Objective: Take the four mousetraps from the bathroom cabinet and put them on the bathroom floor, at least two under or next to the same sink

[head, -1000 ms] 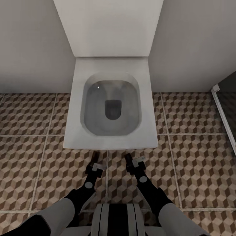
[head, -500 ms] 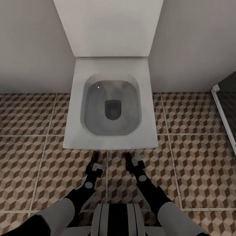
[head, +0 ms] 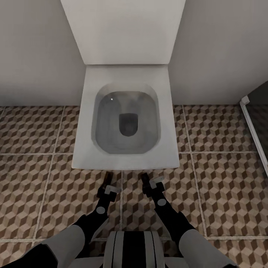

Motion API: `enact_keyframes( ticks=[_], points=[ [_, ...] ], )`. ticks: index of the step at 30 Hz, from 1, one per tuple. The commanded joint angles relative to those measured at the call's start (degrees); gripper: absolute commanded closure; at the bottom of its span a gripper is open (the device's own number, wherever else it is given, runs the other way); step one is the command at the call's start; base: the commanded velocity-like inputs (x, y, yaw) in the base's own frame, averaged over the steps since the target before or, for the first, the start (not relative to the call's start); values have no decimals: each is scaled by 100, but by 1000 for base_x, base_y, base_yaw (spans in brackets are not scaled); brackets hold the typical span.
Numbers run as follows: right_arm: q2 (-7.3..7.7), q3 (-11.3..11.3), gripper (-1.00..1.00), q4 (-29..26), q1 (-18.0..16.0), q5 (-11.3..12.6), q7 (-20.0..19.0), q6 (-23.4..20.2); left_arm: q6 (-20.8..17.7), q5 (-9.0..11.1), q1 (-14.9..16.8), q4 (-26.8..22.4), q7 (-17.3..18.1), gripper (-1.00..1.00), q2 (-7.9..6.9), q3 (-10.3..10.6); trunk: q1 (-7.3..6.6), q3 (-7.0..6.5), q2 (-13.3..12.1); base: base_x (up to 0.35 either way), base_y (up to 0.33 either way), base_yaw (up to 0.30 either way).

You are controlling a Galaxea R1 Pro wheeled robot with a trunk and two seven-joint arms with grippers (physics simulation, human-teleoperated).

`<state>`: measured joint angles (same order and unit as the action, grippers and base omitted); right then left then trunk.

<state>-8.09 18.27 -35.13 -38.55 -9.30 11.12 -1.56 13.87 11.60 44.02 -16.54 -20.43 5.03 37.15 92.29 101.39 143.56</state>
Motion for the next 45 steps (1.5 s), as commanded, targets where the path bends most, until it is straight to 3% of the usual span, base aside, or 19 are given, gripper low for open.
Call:
enact_keyframes(
  ticks=[1, 9, 10, 41, 42, 45],
  points=[
    [1, 19, 100, 0, -1, -28, 31, -11, -113, 141, 1, 45, -23, 100, -2, 38, 1, 3, 1, 0, 0, 0],
    [3, 19, 100, -3, -4, -28, 31, -11, -113, 141, 1, 45, -23, 100, -2, 38, 1, 3, 1, 0, 0, 0],
    [3, 19, -100, -3, -4, -28, 31, -11, -113, 141, 1, 45, -23, 100, -2, 38, 1, 3, 1, 0, 0, 0],
    [6, 19, -100, -3, -4, -28, 31, -2, -113, 141, 1, 45, -28, 100, -2, 38, 1, 3, 1, 0, 0, 0],
    [7, 19, -100, -3, -4, -28, 31, -2, -113, 141, 1, 45, -29, -100, -2, 38, 1, 3, 1, 0, 0, 0],
    [8, 19, -100, -3, -2, -28, 31, -3, -113, 141, 1, 45, -31, -100, -2, 38, 1, 3, 1, 0, 0, 0]
  ],
)
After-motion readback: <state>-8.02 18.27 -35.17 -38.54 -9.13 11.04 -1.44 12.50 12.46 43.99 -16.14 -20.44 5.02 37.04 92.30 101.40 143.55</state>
